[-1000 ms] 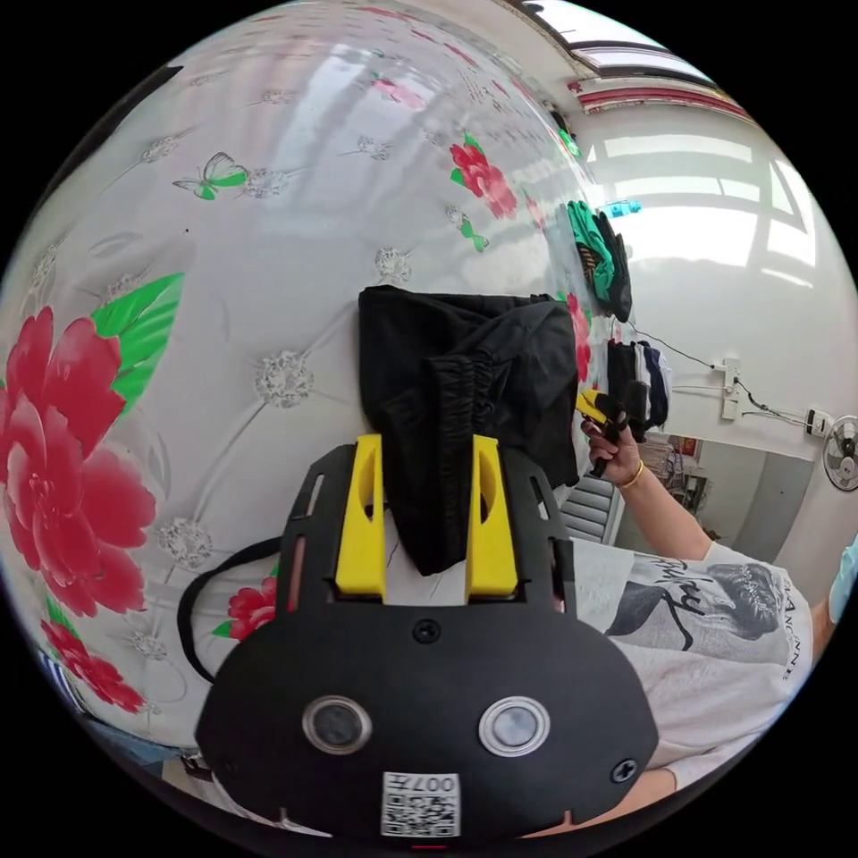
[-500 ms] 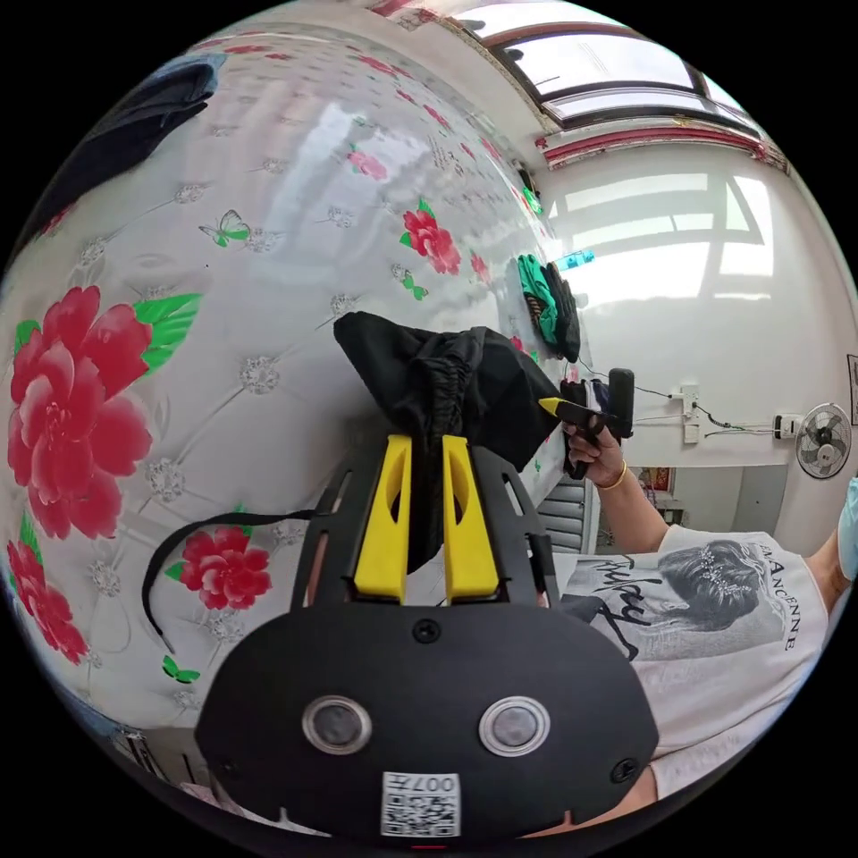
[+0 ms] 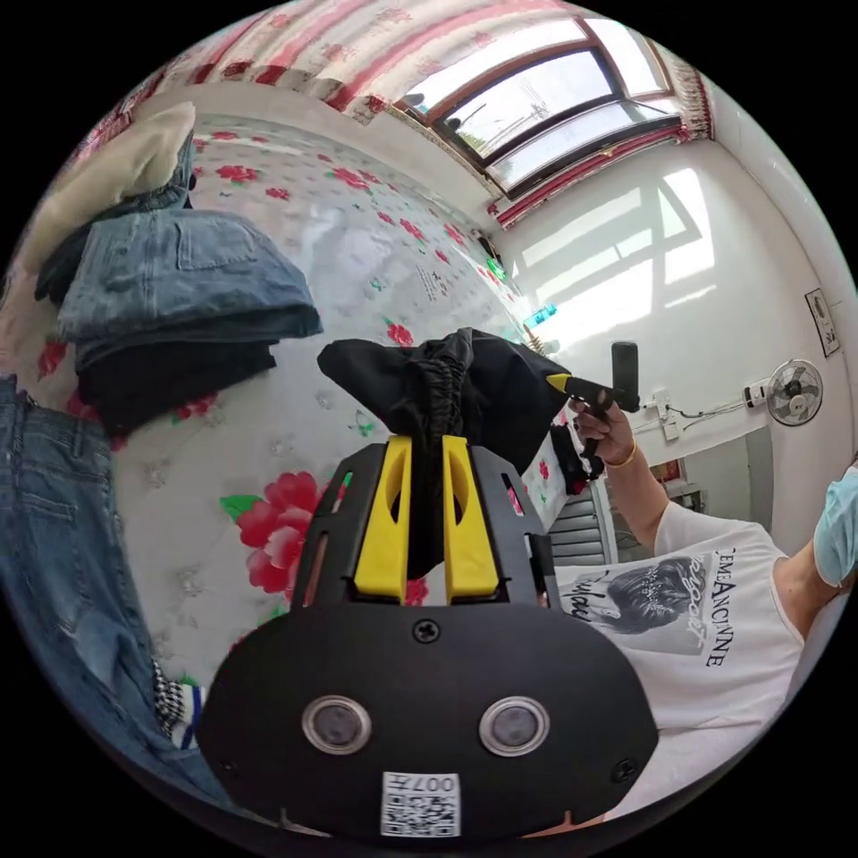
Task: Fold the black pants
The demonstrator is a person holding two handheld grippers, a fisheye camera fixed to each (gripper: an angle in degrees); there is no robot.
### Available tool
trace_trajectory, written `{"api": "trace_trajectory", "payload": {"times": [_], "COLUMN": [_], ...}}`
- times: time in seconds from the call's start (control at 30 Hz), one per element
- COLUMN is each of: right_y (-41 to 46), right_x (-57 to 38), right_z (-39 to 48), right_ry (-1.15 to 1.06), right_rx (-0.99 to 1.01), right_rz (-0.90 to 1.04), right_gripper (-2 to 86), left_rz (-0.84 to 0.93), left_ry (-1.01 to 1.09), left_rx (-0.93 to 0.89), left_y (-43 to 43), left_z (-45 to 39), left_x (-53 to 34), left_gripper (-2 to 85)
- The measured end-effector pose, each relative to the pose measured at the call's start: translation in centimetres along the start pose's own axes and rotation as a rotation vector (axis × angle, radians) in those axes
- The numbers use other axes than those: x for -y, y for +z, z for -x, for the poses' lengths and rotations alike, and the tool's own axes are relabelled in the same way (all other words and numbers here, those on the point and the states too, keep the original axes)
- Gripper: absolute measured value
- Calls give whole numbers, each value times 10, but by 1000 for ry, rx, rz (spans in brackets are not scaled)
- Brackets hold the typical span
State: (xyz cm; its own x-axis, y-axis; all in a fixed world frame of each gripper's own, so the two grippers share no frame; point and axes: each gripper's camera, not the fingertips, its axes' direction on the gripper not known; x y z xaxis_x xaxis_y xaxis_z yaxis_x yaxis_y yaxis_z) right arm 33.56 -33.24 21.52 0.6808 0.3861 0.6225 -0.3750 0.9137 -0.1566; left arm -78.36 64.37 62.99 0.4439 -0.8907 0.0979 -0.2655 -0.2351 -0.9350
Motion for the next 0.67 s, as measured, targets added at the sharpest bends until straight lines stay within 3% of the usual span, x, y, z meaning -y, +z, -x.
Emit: {"api": "trace_trajectory", "payload": {"times": [0.2, 0.37, 0.47, 0.67], "right_y": [92, 209, 269, 352], "right_x": [150, 225, 199, 54], "right_z": [50, 8, -25, -36], "right_ry": [-47, 136, 145, -45], "right_rx": [13, -140, -199, -453], "right_rz": [-82, -4, 91, 348], "right_gripper": [-4, -3, -3, -3], "left_rz": [-134, -196, -240, -123], "left_ry": [31, -187, -190, -176], "left_rx": [143, 279, 342, 975], "left_y": [-83, -72, -52, -7], "left_z": [48, 126, 140, 98], "left_x": [63, 43, -23, -184], "left_gripper": [63, 113, 147, 167]}}
